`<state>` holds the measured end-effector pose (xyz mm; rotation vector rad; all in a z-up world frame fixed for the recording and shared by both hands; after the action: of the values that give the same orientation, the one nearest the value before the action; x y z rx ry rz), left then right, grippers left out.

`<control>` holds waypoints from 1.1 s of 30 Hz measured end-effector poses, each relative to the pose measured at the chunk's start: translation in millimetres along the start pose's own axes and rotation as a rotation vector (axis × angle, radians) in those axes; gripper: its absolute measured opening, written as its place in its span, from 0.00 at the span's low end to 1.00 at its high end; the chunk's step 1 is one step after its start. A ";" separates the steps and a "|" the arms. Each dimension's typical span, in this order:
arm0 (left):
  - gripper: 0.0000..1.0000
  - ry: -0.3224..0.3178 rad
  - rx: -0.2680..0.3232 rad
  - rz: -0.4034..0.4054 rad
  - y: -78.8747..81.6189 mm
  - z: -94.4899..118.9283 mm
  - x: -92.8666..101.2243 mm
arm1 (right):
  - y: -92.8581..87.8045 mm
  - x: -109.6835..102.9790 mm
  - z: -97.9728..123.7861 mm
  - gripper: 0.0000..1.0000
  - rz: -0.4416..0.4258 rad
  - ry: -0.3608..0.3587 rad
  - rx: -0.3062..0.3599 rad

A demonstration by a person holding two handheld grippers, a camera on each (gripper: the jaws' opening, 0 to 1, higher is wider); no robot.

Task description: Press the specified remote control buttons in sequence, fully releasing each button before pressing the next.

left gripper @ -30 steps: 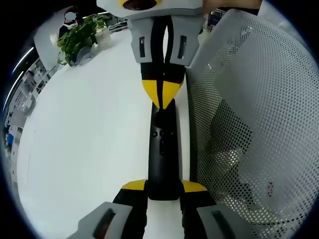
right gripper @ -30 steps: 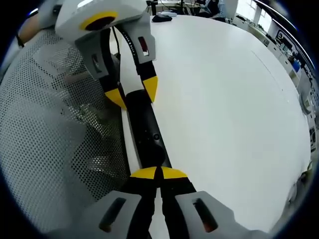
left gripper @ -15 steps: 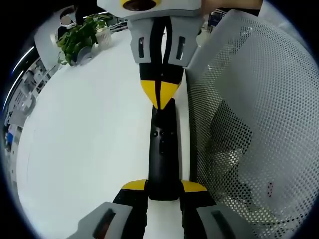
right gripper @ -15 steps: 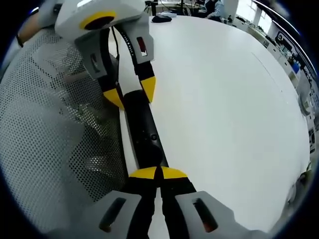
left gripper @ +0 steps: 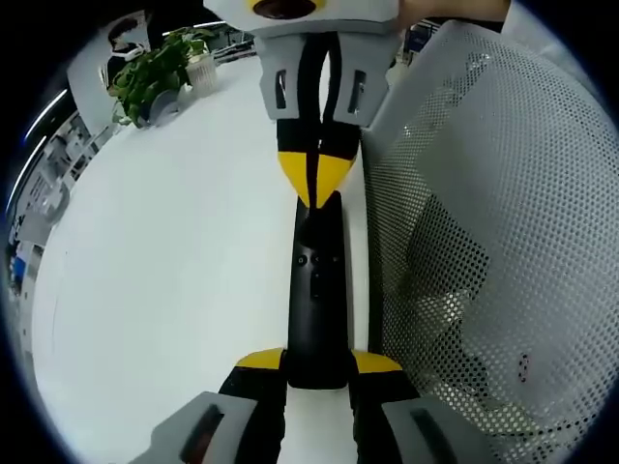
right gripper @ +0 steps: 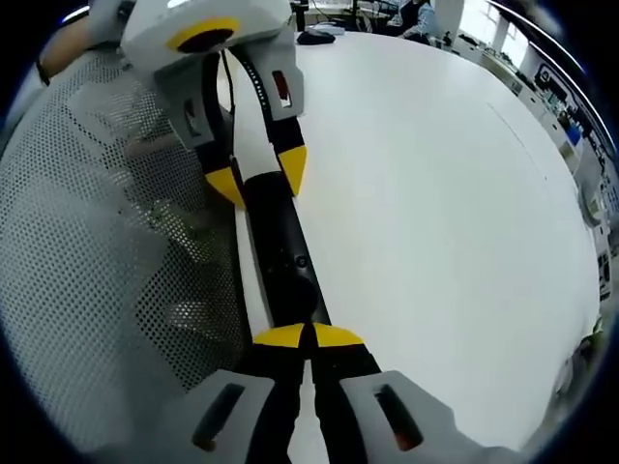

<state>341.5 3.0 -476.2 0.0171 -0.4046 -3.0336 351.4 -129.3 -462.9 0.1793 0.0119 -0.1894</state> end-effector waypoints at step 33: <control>0.25 0.000 -0.002 -0.001 -0.2 -1.7 -1.4 | 2.3 0.3 -2.3 0.00 -0.026 0.038 -0.005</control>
<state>342.8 2.9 -477.9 0.0167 -0.4022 -3.0352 352.2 -126.6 -464.7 0.1778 0.0526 -0.2117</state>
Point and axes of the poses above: the point that each gripper's makers call its tool centre point, and the gripper's own axes: z roughly backward along the fingers, x roughly to its right, y roughly out of its top, the point moved 5 cm from there along z, roughly backward along the fingers, and after that the axes turned 11 degrees about -x, right-handed, at the moved point
